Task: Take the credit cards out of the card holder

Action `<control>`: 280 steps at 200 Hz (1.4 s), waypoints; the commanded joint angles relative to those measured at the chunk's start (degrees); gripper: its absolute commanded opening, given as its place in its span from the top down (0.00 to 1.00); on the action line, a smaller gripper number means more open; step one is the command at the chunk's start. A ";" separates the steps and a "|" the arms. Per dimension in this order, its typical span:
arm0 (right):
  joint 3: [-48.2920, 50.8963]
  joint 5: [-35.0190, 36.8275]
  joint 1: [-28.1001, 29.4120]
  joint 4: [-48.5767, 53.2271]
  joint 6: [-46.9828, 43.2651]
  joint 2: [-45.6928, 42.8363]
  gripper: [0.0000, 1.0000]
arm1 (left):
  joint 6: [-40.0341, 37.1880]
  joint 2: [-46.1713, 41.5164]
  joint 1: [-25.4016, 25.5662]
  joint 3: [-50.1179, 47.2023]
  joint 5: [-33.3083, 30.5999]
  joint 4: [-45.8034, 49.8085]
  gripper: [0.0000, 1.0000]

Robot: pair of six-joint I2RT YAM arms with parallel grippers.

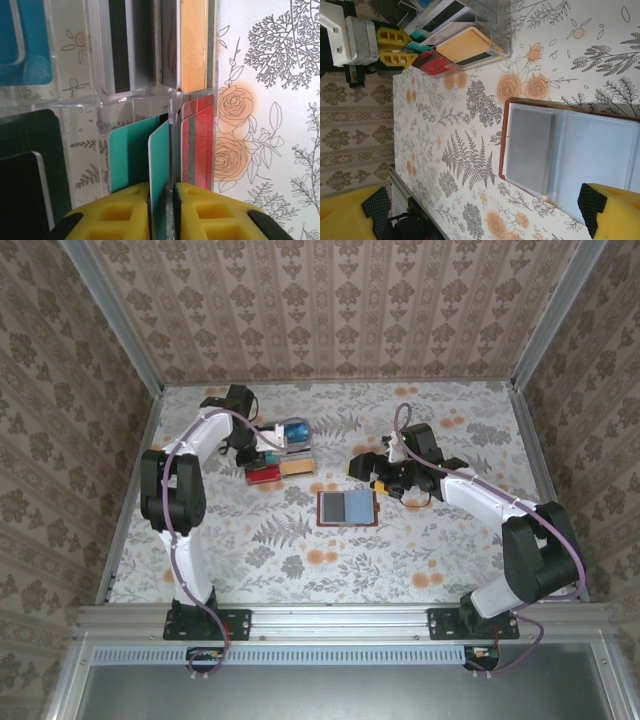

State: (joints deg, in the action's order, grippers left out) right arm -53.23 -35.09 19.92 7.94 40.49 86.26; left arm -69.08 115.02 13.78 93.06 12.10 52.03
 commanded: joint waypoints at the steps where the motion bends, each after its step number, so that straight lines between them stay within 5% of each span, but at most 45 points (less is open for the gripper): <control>1: -0.82 -0.07 0.46 -0.44 0.82 0.42 0.00 | -0.45 -1.72 -0.59 -0.24 -0.29 -1.45 0.75; 99: -2.25 2.59 2.15 2.42 -1.81 1.61 0.01 | 1.68 -8.94 -1.22 2.16 6.04 -2.43 0.68; 153: -8.47 18.32 10.12 12.65 -6.89 7.10 0.05 | 20.67 -24.00 -1.48 -15.49 13.13 -28.83 0.57; 177: -10.76 23.33 13.24 15.13 -8.04 10.29 0.10 | 33.17 -30.69 -0.09 -22.44 9.57 -38.11 0.54; 233: -15.29 37.88 19.58 21.42 -13.08 15.80 0.15 | 48.18 -43.70 8.04 -37.02 -1.23 -50.28 0.39; 280: -16.38 38.41 20.33 24.02 -13.57 19.57 0.24 | 68.55 -46.07 11.16 -39.82 -10.92 -45.80 0.30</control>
State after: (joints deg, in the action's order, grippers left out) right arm -67.94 -0.14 40.10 27.35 28.16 103.92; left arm -15.88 70.35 24.51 54.00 8.01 5.41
